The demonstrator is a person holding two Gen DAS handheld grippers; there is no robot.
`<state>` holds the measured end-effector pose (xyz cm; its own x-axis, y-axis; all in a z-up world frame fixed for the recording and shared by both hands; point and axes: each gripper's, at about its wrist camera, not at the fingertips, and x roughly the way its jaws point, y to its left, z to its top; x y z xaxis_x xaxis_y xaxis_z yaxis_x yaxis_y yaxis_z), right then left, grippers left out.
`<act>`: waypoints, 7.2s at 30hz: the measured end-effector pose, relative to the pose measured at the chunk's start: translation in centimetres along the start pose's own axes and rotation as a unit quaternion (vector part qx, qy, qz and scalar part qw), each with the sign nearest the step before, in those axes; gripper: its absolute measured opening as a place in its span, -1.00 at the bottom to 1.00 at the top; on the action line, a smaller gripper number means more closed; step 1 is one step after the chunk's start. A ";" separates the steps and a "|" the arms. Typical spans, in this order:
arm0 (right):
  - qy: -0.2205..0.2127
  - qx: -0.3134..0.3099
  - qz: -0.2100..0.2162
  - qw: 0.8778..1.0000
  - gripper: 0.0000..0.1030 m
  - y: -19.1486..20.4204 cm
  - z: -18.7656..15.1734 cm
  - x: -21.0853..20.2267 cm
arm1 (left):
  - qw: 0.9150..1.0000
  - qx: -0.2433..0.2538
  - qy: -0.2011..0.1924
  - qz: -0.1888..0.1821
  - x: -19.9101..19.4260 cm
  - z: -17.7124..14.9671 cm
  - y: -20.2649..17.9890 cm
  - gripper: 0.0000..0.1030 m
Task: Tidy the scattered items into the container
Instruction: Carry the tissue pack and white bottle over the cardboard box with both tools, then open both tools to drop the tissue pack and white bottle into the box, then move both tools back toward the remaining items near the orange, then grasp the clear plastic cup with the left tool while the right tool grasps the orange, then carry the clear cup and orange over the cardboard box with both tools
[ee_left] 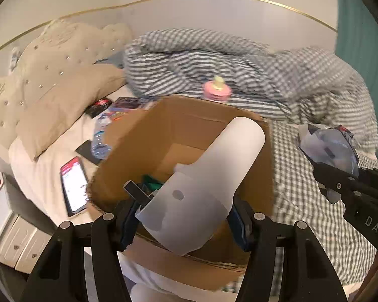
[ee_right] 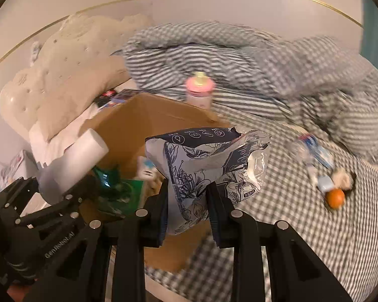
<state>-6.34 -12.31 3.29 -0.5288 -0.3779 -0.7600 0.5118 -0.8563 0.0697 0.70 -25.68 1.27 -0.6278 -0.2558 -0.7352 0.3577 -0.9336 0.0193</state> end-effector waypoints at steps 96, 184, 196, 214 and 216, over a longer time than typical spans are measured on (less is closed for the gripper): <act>0.032 0.259 -0.125 0.957 0.93 -33.0 -16.8 -1.9 | 0.968 0.168 0.074 -0.172 9.2 -4.6 -29.1 1.00; 0.043 0.262 -0.117 0.957 0.06 -36.0 -12.3 4.1 | 0.968 0.185 0.111 -0.130 17.9 -3.5 -33.1 0.21; 0.034 0.262 -0.119 0.957 0.07 -30.8 -13.8 -2.7 | 0.971 0.189 0.080 -0.125 8.9 -4.3 -28.9 0.21; 0.005 0.121 -0.056 0.991 0.07 -13.0 -3.7 -2.9 | 0.995 0.054 0.001 -0.078 0.0 0.9 -11.0 0.22; 0.002 0.094 -0.042 0.995 0.07 -9.7 -2.2 -2.0 | 0.998 0.037 -0.005 -0.058 -0.3 1.4 -7.6 0.22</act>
<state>-8.80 -2.44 2.76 -0.5610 -0.3006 -0.7713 0.3296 -0.9358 0.1250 -2.82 -18.81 2.34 -0.6683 -0.1470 -0.7292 0.2309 -0.9728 -0.0155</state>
